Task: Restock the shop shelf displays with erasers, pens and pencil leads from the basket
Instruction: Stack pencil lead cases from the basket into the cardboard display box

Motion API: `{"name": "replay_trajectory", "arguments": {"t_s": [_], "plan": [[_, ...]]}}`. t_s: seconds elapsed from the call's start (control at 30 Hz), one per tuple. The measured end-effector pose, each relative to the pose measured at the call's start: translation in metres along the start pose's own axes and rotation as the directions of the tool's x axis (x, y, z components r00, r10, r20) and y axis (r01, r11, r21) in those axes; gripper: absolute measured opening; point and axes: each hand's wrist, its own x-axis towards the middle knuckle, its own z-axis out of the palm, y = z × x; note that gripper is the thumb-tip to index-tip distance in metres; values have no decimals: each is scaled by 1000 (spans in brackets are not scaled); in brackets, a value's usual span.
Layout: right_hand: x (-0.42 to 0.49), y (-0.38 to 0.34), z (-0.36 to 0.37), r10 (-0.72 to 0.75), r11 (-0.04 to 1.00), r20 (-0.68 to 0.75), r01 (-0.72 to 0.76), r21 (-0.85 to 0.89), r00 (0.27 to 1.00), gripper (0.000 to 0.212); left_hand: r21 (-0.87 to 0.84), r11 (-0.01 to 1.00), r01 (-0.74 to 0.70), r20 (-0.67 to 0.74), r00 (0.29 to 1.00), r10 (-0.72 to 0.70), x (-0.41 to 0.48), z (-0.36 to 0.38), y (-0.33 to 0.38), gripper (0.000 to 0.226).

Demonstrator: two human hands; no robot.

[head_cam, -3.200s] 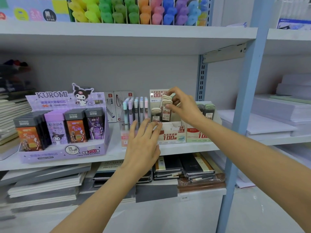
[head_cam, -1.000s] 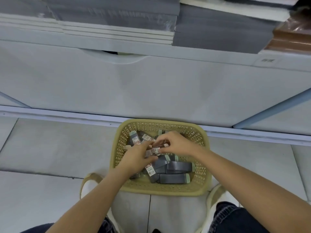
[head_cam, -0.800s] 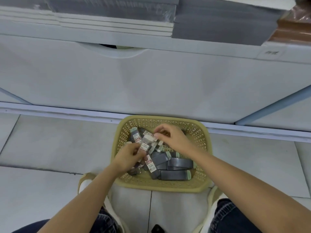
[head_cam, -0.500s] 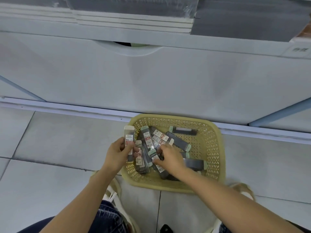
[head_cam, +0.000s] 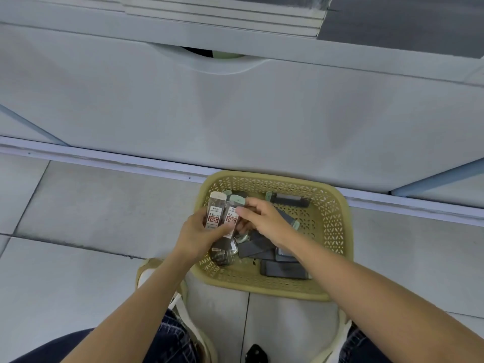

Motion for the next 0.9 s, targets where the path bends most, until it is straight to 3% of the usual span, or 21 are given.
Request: {"name": "replay_trajectory", "arguments": {"t_s": [0.1, 0.23, 0.3, 0.37, 0.47, 0.53, 0.6, 0.73, 0.8, 0.9], "plan": [[6, -9, 10, -27, 1000, 26, 27, -2, 999, 16, -80, 997, 22, 3, 1000, -21, 1, -2, 1, 29], [21, -10, 9, -37, 989, -233, 1, -150, 972, 28, -186, 983, 1, -60, 998, -12, 2, -15, 0, 29], [27, -2, 6, -79, 882, -306, -77, -466, 949, 37, -192, 981, -9, -110, 994, -12, 2, -22, -1, 36], [31, 9, 11, -93, 709, -255, -116, -695, 962, 50, -198, 980, -6, -151, 988, -24, 2, -29, -5, 35], [34, 20, 24, -116, 544, -208, -113, -831, 971, 56, -194, 981, 1, -196, 980, -40, 3, -39, -12, 28], [38, 22, 25, -150, 514, -200, -97, -852, 968, 49, -174, 985, 10, -216, 975, -48, 4, -44, -16, 27], [41, 20, 21, -145, 565, -176, -64, -822, 974, 39, -170, 985, 16, -218, 974, -53, 4, -46, -19, 27], [41, 12, 10, -23, 890, -174, -60, -453, 984, 28, -214, 977, 0, -179, 983, -39, 6, -45, -21, 25], [37, 10, 8, 31, 932, -94, -63, -356, 995, 31, -226, 974, -5, -167, 985, -34, 7, -44, -22, 23], [32, 16, 19, 113, 918, 64, -80, -388, 992, 39, -239, 971, -7, -166, 986, -34, 7, -44, -24, 23]]}}
